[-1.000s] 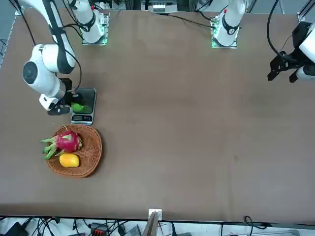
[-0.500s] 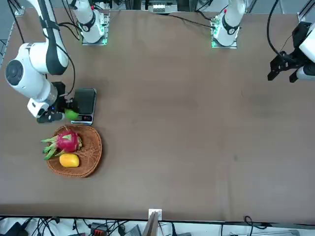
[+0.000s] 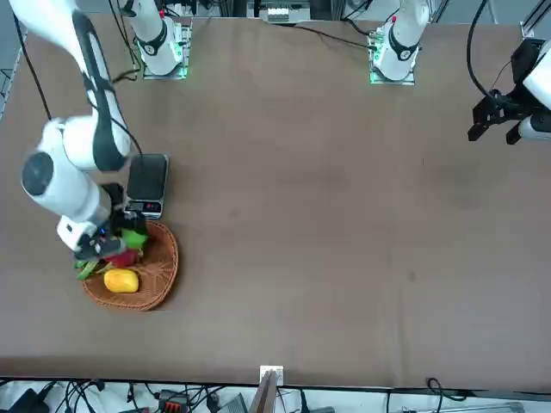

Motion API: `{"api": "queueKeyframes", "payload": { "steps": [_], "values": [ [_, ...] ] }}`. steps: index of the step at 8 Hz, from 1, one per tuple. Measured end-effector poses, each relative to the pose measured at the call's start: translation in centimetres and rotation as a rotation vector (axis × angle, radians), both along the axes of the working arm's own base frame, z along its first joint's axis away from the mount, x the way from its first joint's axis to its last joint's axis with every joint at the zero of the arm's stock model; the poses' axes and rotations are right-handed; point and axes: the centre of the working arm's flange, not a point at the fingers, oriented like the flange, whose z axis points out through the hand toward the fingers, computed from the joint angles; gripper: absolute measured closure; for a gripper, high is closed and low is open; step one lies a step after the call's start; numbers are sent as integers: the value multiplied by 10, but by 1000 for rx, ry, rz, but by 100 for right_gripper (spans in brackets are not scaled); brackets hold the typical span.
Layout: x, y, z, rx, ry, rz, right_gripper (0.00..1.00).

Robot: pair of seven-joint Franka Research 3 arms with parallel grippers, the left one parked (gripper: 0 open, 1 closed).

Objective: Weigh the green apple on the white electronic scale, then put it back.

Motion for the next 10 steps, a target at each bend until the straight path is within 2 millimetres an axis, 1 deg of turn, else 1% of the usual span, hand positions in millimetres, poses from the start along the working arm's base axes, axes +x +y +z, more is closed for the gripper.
{"api": "queueKeyframes", "payload": {
  "steps": [1, 2, 4, 6, 8, 10],
  "values": [
    [14, 11, -17, -1, 2, 14, 30],
    [23, 20, -33, -3, 6, 25, 30],
    [37, 26, -52, -5, 6, 39, 30],
    [41, 23, -63, -9, 11, 38, 30],
    [40, 20, -78, -15, 32, 35, 30],
    [40, 17, -89, -17, 37, 32, 30]
  ]
}}
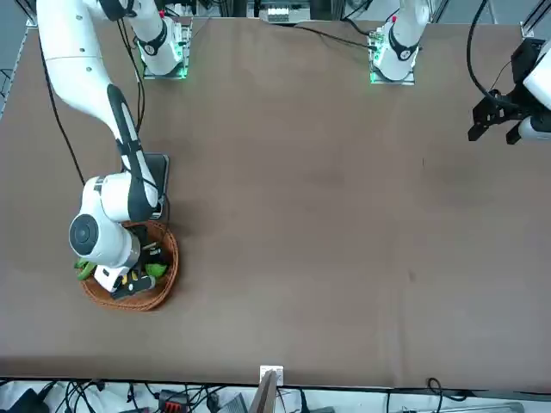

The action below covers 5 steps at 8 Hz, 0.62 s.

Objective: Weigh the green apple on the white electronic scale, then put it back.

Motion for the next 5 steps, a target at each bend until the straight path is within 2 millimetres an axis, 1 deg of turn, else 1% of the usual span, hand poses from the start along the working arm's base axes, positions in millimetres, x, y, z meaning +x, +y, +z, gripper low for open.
{"api": "queueKeyframes", "payload": {
  "steps": [1, 2, 3, 4, 5],
  "values": [
    [1, -2, -3, 0, -8, -2, 28],
    [2, -4, -3, 0, -15, -6, 14],
    [5, -8, 2, 0, -26, -12, 0],
    [9, -12, 12, 1, -45, -17, 0],
    [14, -15, 32, 4, -69, -22, 0]
  ]
}}
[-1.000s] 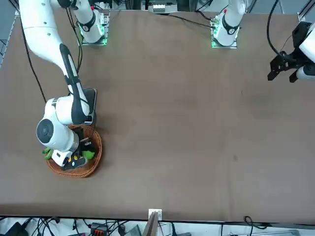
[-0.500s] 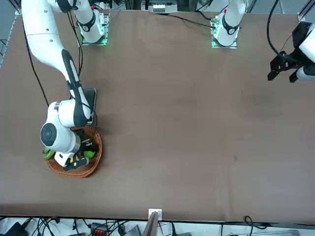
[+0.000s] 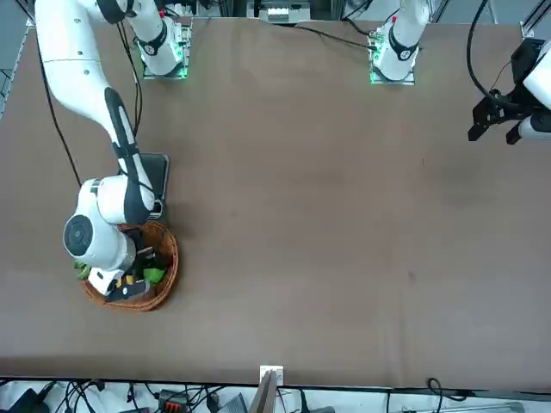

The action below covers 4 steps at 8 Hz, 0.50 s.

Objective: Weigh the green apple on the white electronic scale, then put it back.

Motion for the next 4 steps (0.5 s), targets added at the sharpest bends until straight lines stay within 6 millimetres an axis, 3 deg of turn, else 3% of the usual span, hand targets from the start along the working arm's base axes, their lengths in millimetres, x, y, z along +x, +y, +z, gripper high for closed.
{"api": "queueKeyframes", "payload": {
  "steps": [2, 4],
  "values": [
    [0, -1, 67, 9, -29, -16, 0],
    [-19, 1, 154, 23, -26, -77, 0]
  ]
}}
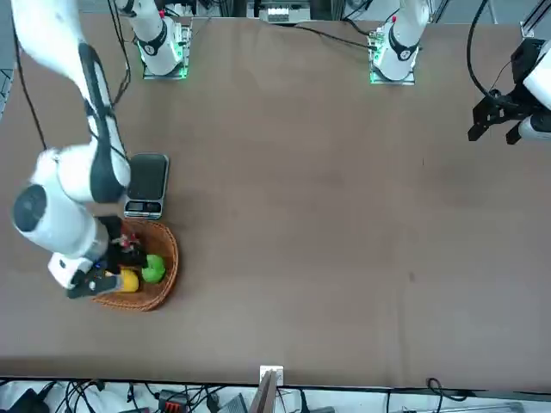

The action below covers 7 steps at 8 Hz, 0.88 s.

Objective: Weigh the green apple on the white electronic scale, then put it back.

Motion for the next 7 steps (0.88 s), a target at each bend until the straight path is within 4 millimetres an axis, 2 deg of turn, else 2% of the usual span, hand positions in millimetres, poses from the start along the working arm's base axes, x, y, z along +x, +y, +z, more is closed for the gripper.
{"api": "queueKeyframes", "payload": {
  "steps": [2, 4, 5, 7],
  "values": [
    [-37, 0, 80, 6, 54, -32, 0],
    [-78, -4, 145, 7, 90, -48, 0],
    [-97, -6, 171, 8, 91, -49, 0],
    [-131, -15, 209, 13, 75, -66, 0]
  ]
}}
